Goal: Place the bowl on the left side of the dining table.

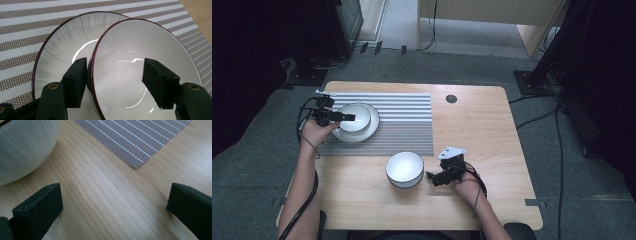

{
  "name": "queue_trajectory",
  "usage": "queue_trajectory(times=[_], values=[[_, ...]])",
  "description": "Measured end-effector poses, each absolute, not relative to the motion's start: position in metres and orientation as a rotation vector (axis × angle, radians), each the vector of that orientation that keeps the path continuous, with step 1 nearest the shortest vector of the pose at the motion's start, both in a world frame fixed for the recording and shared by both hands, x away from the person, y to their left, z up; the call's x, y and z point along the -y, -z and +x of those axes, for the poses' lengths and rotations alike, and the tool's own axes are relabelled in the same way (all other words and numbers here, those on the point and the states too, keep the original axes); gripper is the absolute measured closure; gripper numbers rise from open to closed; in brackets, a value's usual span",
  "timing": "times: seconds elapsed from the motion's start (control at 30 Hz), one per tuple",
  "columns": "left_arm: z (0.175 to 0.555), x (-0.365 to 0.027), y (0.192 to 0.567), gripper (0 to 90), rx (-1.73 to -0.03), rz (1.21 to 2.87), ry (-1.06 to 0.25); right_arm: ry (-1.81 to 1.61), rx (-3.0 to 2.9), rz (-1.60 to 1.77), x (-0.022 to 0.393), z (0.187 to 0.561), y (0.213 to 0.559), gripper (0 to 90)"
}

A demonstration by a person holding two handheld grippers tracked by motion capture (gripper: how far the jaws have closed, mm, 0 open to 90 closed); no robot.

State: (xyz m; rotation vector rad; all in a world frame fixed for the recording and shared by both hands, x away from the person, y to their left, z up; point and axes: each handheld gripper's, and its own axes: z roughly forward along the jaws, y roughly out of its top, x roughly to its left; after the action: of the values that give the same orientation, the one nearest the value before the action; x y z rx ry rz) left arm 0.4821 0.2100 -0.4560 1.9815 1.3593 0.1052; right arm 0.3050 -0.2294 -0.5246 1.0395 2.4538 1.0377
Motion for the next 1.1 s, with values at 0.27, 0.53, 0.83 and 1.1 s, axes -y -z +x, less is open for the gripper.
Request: queue_trajectory(times=[0.27, 0.53, 0.83, 1.1], values=[[0.474, -0.215, 0.437, 36.3, -1.341, 1.950, -0.144, -1.038, -2.453, 1.043, 0.229, 0.305, 0.525, 0.0], [0.464, -0.212, 0.421, 36.9, -1.306, 1.951, -0.168, -1.037, -2.454, 1.046, 0.229, 0.305, 0.524, 0.0], [0.458, -0.201, 0.418, 36.1, -1.264, 1.998, -0.132, -1.037, -2.455, 1.043, 0.229, 0.305, 0.525, 0.0], [0.450, -0.188, 0.417, 35.5, -1.198, 2.014, -0.155, -1.038, -2.456, 1.041, 0.230, 0.305, 0.525, 0.0]])
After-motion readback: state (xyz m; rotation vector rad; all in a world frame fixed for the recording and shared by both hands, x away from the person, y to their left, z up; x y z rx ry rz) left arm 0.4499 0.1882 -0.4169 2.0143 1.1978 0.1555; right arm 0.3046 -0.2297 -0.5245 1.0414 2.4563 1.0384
